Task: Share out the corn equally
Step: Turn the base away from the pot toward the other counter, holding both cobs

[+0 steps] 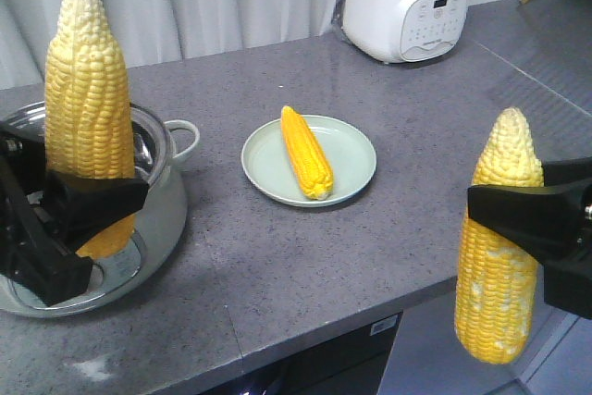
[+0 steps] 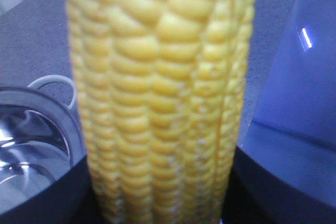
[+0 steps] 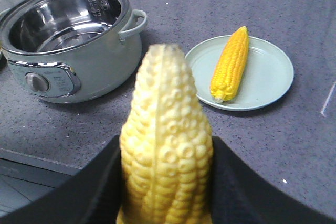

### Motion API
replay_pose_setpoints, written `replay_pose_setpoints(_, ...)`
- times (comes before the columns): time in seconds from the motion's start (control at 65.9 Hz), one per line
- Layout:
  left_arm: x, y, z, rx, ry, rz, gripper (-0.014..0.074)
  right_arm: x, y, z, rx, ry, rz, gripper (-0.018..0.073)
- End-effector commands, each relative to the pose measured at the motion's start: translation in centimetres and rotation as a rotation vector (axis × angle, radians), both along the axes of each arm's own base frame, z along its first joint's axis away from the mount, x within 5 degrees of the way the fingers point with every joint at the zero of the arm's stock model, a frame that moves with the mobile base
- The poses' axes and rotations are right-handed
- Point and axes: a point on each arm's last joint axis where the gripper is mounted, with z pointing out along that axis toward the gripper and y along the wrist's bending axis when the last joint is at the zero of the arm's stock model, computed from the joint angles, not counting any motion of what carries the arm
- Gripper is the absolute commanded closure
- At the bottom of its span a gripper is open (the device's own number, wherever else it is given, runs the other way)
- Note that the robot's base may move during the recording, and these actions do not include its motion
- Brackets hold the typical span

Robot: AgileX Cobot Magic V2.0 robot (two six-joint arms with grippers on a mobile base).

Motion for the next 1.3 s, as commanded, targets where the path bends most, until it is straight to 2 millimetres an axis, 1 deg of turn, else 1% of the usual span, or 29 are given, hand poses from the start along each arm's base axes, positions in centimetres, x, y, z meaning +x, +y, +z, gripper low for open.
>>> replay_pose_setpoints(0.0, -0.19, 0.11, 1.67, -0.075, -0.081, 0.010, 0.0296, 0.06, -0.06, 1.26, 0.045, -0.065, -0.022, 0.0365)
replay_pose_setpoints(1.289, -0.19, 0.11, 1.67, -0.075, -0.081, 0.010, 0.0296, 0.05, -0.06, 1.25, 0.045, -0.064, -0.021, 0.0365)
